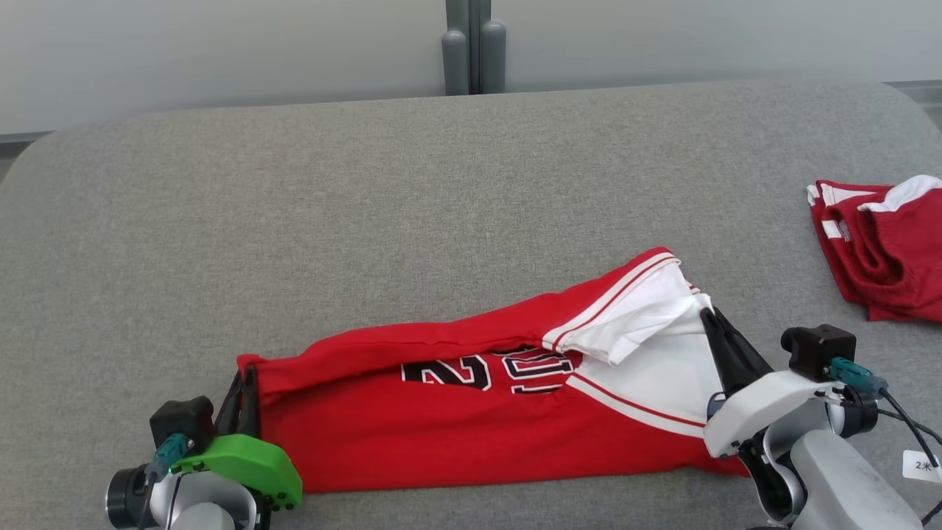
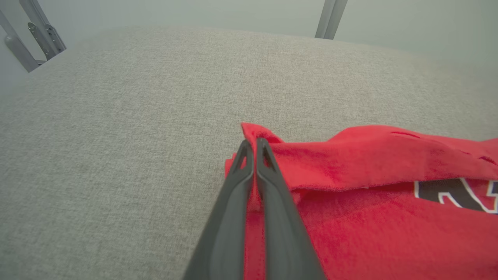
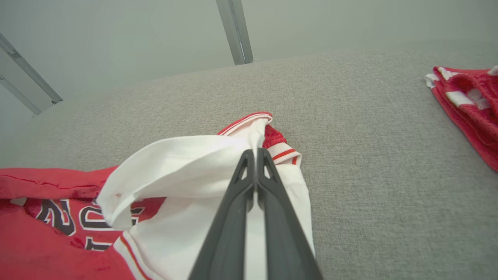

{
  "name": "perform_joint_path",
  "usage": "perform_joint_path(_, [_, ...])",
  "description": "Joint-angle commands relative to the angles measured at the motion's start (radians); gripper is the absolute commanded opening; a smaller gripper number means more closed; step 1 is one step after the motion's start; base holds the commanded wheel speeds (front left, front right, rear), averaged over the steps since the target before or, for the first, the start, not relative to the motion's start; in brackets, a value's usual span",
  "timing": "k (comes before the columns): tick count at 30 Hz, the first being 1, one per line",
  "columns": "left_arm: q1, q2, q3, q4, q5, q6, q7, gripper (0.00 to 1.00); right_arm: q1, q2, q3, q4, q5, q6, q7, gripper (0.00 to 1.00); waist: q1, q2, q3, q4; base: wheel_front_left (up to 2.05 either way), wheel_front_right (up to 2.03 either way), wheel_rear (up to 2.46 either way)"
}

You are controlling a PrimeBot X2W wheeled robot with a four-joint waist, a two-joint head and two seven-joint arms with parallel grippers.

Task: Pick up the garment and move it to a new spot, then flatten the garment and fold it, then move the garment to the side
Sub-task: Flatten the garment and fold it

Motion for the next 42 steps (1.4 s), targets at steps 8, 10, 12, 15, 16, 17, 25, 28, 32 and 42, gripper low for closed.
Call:
perform_joint_path(8, [0.072, 0.002, -0.012, -0.048, -0.057, 0.017, 0.001, 0.13, 0.059, 0.021, -0.057, -0.011, -0.028, -0.002, -0.003, 0.00, 0.0000, 0.0000, -0.013, 0.002, 0.00, 0.00, 0.00])
perform_joint_path(10, [0.081, 0.001, -0.021, -0.053, -0.066, 0.024, 0.001, 0.13, 0.069, 0.026, -0.072, -0.010, -0.034, -0.002, -0.003, 0.00, 0.0000, 0.0000, -0.016, 0.004, 0.00, 0.00, 0.00])
perform_joint_path(12, [0.090, 0.002, -0.025, -0.061, -0.074, 0.029, 0.001, 0.15, 0.081, 0.031, -0.082, -0.010, -0.038, -0.002, -0.003, 0.00, 0.0000, 0.0000, -0.018, 0.005, 0.00, 0.00, 0.00])
perform_joint_path(15, [0.104, 0.001, -0.034, -0.071, -0.084, 0.037, 0.001, 0.16, 0.090, 0.035, -0.092, -0.015, -0.040, -0.002, -0.003, 0.00, 0.0000, 0.0000, -0.019, 0.007, 0.00, 0.00, 0.00])
perform_joint_path(16, [0.108, 0.001, -0.040, -0.075, -0.088, 0.041, 0.001, 0.17, 0.100, 0.041, -0.093, -0.015, -0.040, -0.002, -0.003, 0.00, 0.0000, 0.0000, -0.017, 0.007, 0.00, 0.00, 0.00])
perform_joint_path(17, [0.111, 0.001, -0.044, -0.074, -0.091, 0.044, 0.001, 0.20, 0.104, 0.044, -0.091, -0.013, -0.040, -0.002, -0.003, 0.00, 0.0000, 0.0000, -0.016, 0.007, 0.00, 0.00, 0.00])
perform_joint_path(25, [0.144, 0.001, -0.046, -0.066, -0.108, 0.067, 0.001, 1.00, 0.117, 0.033, -0.100, 0.021, -0.049, -0.002, -0.003, 1.00, 0.0000, 0.0000, -0.010, 0.003, 0.00, 0.00, 0.00])
perform_joint_path(28, [0.176, 0.002, -0.032, -0.085, -0.105, 0.087, 0.001, 1.00, 0.132, 0.032, -0.135, 0.016, -0.058, -0.002, -0.003, 1.00, 0.0000, 0.0000, -0.015, 0.003, 0.00, 0.00, 0.00])
perform_joint_path(32, [0.219, 0.002, -0.019, -0.112, -0.090, 0.110, 0.001, 1.00, 0.159, 0.035, -0.176, 0.002, -0.073, -0.002, -0.003, 1.00, 0.0000, 0.0000, -0.029, 0.010, 0.00, 0.00, 0.00])
perform_joint_path(42, [0.238, 0.001, -0.021, -0.218, -0.046, 0.135, 0.001, 1.00, 0.165, 0.089, -0.193, -0.070, -0.122, -0.002, -0.003, 1.00, 0.0000, 0.0000, -0.052, 0.025, 0.00, 0.00, 0.00])
